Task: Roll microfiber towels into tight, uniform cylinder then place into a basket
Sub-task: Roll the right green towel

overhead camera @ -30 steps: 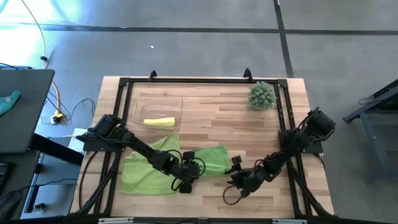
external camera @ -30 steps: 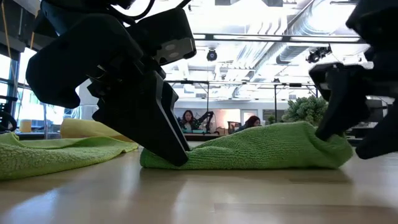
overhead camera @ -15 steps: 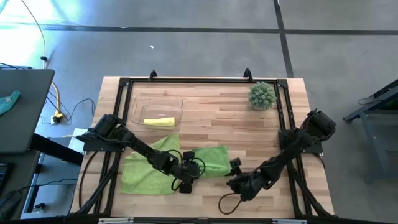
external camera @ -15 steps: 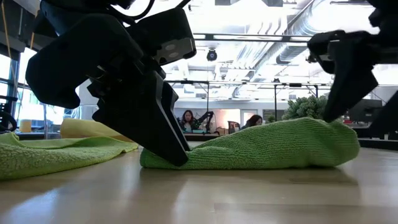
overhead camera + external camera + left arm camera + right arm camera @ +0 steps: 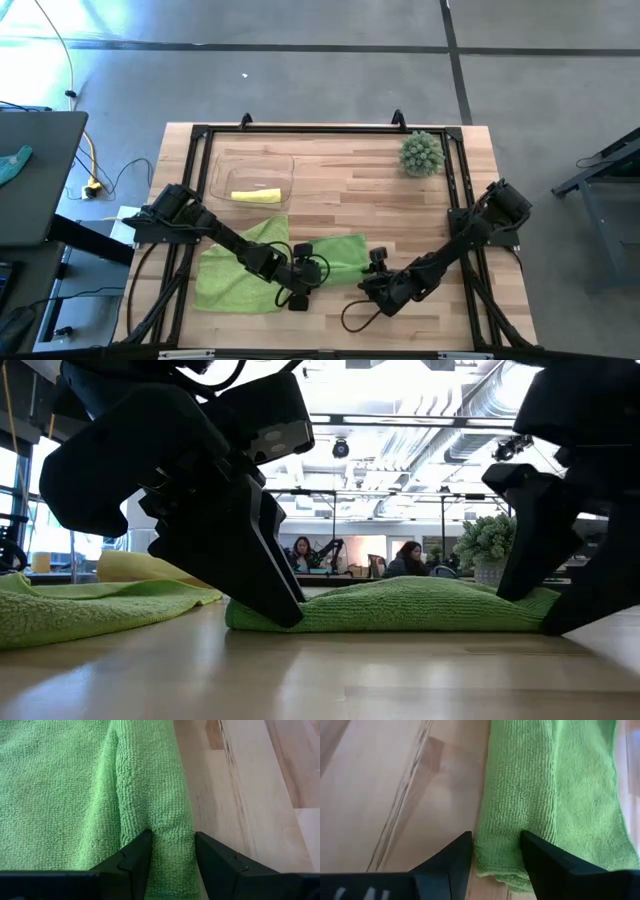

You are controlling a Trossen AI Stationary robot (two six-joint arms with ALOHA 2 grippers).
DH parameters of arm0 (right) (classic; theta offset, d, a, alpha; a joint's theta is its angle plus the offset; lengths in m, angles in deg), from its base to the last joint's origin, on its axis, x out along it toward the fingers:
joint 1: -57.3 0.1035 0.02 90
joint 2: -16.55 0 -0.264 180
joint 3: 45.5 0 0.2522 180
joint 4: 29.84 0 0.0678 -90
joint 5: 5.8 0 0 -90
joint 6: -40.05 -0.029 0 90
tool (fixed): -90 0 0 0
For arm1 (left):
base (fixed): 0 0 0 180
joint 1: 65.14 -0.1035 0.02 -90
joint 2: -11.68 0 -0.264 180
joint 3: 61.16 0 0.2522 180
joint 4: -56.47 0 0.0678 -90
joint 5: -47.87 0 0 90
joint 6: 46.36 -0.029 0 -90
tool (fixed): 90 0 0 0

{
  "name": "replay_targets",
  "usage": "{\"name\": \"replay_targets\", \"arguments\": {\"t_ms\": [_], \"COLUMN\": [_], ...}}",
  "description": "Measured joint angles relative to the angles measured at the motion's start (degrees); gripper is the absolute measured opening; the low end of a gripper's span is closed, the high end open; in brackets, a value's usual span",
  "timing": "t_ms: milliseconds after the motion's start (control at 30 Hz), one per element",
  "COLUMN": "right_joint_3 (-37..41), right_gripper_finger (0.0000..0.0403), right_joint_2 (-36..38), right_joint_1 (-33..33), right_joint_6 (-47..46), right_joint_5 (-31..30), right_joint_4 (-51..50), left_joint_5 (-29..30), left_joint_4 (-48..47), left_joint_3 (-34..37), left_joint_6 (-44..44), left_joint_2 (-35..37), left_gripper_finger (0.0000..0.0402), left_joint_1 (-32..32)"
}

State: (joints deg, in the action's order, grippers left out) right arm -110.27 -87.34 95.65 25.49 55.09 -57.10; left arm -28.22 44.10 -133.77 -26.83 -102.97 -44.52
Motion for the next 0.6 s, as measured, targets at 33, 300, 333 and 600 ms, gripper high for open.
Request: {"name": "replay_targets", "arguments": {"t_ms": [33,300,333,600], "right_joint_3": [-0.04,0.18,0.18,0.18], "right_gripper_finger": [0.0163,0.0163,0.0163,0.0163], "right_joint_2": [0.21,2.34,2.51,2.71], "right_joint_1": [-0.16,-0.4,-0.4,-1.7], "right_joint_6": [-0.43,0.38,0.09,-0.48], "right_joint_5": [0.33,0.45,0.45,0.45], "right_joint_4": [-0.3,-2.43,-2.59,-2.71], "left_joint_5": [0.0,0.17,0.17,0.22], "left_joint_4": [0.0,0.04,0.04,0.11], "left_joint_3": [0.0,0.0,0.0,0.0], "left_joint_6": [0.0,-0.15,-0.15,-0.17], "left_joint_2": [0.0,-0.02,-0.02,-0.02], "left_gripper_finger": [0.0142,0.0142,0.0142,0.0142], "left_joint_1": [0.0,0.0,0.0,0.0]}}
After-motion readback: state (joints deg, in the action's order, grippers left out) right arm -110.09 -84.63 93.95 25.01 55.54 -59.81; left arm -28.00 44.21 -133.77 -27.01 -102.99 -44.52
